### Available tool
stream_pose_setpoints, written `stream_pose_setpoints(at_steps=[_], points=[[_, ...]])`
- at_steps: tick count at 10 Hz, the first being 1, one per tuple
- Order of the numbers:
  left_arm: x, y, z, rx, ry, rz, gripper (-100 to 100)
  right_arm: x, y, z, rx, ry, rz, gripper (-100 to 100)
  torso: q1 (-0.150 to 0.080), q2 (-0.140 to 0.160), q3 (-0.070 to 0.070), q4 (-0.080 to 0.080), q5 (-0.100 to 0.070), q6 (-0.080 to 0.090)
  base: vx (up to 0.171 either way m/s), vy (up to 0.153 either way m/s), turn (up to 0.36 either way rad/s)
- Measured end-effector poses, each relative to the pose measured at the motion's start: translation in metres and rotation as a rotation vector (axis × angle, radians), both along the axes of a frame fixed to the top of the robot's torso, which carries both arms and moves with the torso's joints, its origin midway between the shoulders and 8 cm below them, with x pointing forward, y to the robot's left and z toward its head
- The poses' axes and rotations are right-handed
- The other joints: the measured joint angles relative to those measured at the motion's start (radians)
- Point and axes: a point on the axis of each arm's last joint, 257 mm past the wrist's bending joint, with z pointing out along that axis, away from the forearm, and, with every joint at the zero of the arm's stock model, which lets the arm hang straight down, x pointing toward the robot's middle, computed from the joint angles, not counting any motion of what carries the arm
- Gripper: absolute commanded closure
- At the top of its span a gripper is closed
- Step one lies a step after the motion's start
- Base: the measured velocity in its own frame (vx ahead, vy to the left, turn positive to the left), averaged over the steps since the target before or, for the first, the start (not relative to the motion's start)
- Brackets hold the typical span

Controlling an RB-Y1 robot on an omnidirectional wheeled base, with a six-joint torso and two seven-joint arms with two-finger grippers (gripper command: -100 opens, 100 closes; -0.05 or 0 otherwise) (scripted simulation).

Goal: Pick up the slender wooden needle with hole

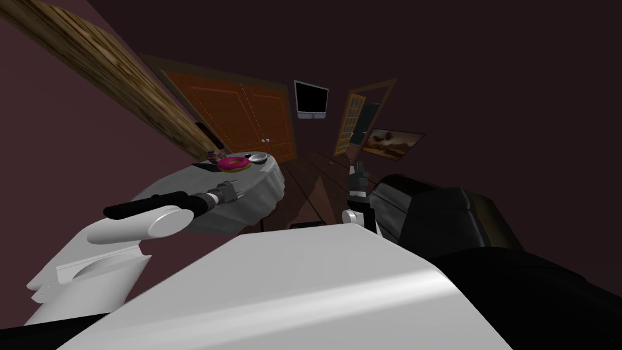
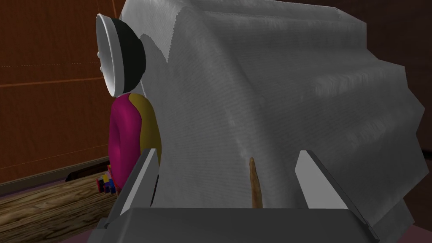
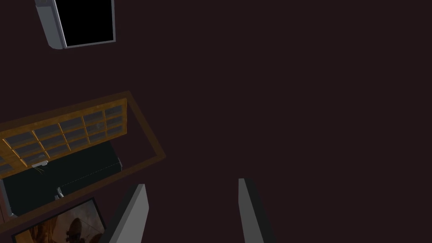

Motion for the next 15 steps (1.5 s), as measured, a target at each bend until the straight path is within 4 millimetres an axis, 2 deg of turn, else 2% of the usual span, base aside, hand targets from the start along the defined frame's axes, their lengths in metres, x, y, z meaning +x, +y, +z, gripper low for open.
stream_pose_setpoints(at_steps=[8, 15], points=[[-0.023, 0.019, -0.024, -0.041, 0.191, 0.053, -100, 0.000, 0.000, 0.000, 0.000, 0.000, 0.000, 0, 0.001, 0.000, 0.000, 0.000, 0.000, 0.000, 0.033, 0.018, 0.000], [-0.053, 0.036, -0.042, -0.076, 0.363, 0.116, -100, 0.000, 0.000, 0.000, 0.000, 0.000, 0.000, 0, 0.001, 0.001, 0.001, 0.000, 0.000, 0.000, 0.035, 0.023, 0.003]])
